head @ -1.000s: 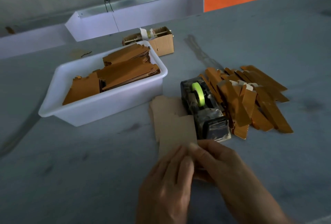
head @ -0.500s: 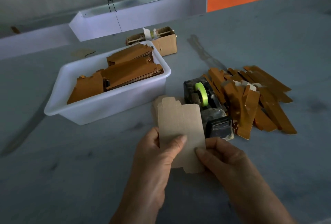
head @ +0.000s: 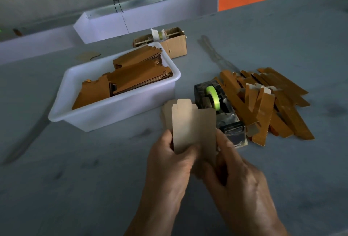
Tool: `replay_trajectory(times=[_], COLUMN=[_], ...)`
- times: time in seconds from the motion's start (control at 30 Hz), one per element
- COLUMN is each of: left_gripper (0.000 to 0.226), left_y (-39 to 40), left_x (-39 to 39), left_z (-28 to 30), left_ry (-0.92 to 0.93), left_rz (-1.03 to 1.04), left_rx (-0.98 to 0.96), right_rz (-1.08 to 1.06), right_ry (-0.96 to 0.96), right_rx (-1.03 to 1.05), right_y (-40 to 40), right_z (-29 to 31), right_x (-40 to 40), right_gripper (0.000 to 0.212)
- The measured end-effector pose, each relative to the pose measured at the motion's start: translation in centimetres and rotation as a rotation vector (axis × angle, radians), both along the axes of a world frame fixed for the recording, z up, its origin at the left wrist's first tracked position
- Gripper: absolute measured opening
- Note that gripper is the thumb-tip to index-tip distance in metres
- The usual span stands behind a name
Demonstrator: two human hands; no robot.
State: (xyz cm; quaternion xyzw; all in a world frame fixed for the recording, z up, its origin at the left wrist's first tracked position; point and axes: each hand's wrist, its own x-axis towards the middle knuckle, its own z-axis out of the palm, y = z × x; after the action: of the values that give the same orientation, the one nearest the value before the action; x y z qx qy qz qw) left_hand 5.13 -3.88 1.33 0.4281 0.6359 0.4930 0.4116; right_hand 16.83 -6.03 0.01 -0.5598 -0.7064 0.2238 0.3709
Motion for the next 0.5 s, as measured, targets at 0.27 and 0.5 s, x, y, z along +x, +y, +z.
replay_trajectory(times=[0.27, 0.5], left_gripper=[0.030, 0.016], left_y=[-0.9, -1.3], left_x=[0.5, -1.2], left_z=[0.8, 1.3], left_ry=[-0.046, -0.038], left_rz=[-0.185, -0.314], left_rx=[0.005, 0.007], right_rz=[0.123, 0.062], right_ry=[0.053, 0.357], right_rx=[-0.013, -0.276], right_y=[-0.4, 0.3], right_z=[0.9, 1.8], right_x=[-0.6, 0.8], right_gripper=[0.085, 0.048])
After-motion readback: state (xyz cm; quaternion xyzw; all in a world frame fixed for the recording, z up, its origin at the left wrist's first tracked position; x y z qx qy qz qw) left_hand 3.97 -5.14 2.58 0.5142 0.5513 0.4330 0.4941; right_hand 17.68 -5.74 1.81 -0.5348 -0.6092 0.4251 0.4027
